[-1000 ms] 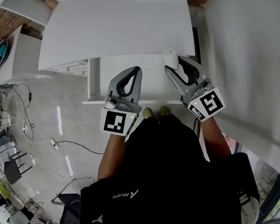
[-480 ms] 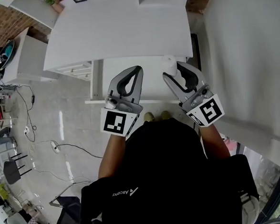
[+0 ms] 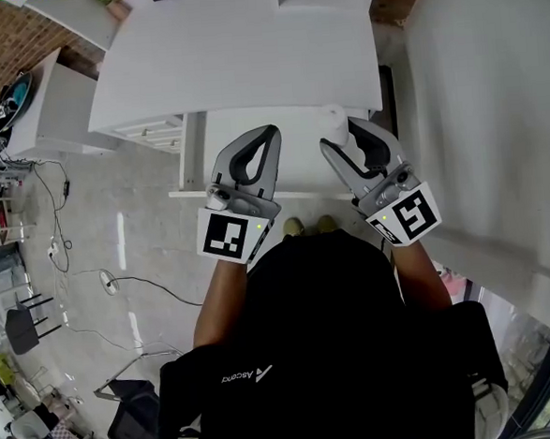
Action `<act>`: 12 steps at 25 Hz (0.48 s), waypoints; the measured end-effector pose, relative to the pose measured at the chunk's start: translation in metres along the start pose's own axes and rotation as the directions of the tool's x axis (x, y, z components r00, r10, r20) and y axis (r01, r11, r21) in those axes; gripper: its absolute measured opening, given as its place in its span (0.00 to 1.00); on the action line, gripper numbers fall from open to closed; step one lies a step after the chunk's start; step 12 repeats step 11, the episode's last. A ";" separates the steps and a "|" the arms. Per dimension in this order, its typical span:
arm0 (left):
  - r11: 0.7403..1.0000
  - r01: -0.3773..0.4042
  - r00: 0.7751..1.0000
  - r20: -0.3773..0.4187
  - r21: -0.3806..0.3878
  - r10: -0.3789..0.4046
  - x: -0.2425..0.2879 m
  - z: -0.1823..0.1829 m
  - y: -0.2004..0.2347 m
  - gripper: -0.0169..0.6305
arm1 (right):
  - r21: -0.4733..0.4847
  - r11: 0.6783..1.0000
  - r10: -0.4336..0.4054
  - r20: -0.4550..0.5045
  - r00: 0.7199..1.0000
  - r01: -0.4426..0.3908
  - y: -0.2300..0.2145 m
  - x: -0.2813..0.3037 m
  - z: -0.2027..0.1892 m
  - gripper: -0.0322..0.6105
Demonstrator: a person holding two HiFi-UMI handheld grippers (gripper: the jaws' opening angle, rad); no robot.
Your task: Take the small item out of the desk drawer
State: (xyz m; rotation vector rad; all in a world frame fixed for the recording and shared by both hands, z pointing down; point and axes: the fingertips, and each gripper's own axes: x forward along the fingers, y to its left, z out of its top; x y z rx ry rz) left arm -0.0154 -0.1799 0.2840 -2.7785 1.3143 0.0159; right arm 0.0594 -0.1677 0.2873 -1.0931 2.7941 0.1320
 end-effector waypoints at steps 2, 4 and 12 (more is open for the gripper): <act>1.000 -0.004 1.000 0.004 0.000 0.004 -0.001 0.002 0.000 0.02 | -0.002 1.000 0.003 0.002 1.000 -0.003 0.001 0.000 0.001 0.31; 1.000 -0.004 1.000 -0.002 0.002 0.004 -0.002 0.000 -0.001 0.02 | -0.003 1.000 0.006 0.002 1.000 -0.006 0.001 0.001 0.002 0.31; 1.000 -0.007 1.000 0.004 0.003 0.007 0.002 0.000 -0.001 0.02 | -0.002 1.000 0.009 0.002 1.000 -0.009 -0.002 0.001 0.002 0.31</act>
